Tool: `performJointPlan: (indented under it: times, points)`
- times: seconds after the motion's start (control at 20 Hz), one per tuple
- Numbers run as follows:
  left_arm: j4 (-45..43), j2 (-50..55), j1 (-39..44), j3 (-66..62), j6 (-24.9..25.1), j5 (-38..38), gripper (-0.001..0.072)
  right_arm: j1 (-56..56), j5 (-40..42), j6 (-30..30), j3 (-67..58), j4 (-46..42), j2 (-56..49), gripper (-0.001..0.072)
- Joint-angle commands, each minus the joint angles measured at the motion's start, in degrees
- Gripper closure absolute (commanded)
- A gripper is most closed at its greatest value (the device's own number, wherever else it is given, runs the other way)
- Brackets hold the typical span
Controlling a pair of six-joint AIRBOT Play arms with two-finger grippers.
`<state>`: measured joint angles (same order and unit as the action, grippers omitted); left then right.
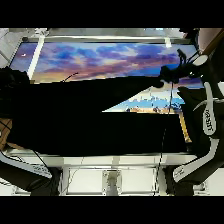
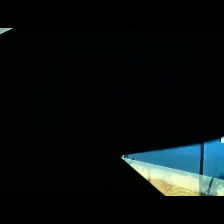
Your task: Fold the clothes and pants, and hang the long-sleeved shirts on hangers.
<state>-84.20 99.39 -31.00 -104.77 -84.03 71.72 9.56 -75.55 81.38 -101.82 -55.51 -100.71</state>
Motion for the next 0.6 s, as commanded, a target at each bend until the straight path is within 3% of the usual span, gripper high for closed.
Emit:
performJointPlan:
  times: [0.0,0.05,0.1,0.25,0.35,0.45,0.55]
  points:
    - [-2.8,-0.5,-0.1,-0.1,0.0,0.1,0.0687,-3.7,-9.6,0.2,-4.0,-3.1,2.3,0.0620]
    - [-2.8,-0.5,-0.1,-0.1,0.0,0.1,0.0687,-5.2,-10.5,0.7,-3.0,-3.8,2.1,0.0320]
    - [-2.8,-0.5,-0.1,-0.1,0.0,0.1,0.0687,-6.2,-10.4,1.4,-1.9,-5.3,2.1,0.0139]
    - [-2.8,-0.5,-0.2,-0.1,0.5,0.1,0.0687,-5.9,-11.6,6.0,-1.3,-17.9,2.1,0.0154]
    - [-2.8,-0.5,-0.4,-0.1,0.7,-0.1,0.0687,-3.4,-16.8,7.1,-0.7,-22.8,2.2,0.0155]
    - [-2.8,-0.5,-0.6,-0.1,0.9,-0.1,0.0687,-0.5,-19.5,7.3,2.8,-24.0,2.8,0.0156]
    - [-2.8,-0.5,-0.6,-0.1,0.9,0.1,0.0687,2.1,-14.2,8.7,9.7,-22.7,4.2,0.0155]
